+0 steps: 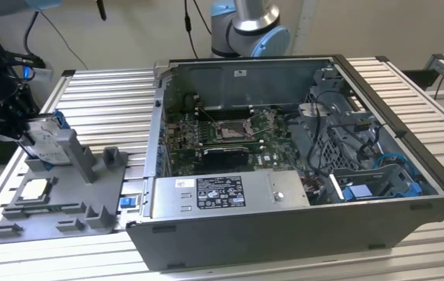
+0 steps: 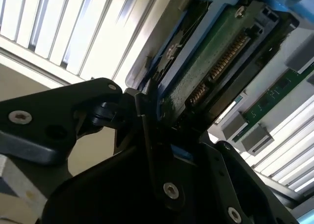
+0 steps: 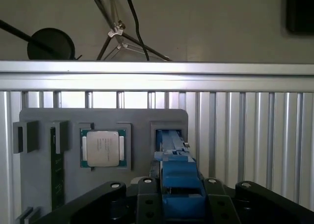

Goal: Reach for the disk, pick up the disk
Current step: 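Pick up the disk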

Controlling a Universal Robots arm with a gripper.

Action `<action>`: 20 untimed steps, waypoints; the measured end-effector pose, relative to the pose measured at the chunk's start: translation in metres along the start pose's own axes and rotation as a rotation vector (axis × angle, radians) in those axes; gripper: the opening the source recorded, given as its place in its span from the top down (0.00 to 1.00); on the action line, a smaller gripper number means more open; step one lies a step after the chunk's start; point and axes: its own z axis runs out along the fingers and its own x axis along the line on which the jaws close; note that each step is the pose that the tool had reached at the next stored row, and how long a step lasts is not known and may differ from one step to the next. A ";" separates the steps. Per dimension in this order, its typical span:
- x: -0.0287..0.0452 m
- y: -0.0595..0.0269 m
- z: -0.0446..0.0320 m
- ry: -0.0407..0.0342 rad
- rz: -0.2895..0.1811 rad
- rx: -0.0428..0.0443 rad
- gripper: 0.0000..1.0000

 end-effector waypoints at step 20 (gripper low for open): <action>0.0000 0.0000 0.0000 -0.0019 0.000 -0.0001 1.00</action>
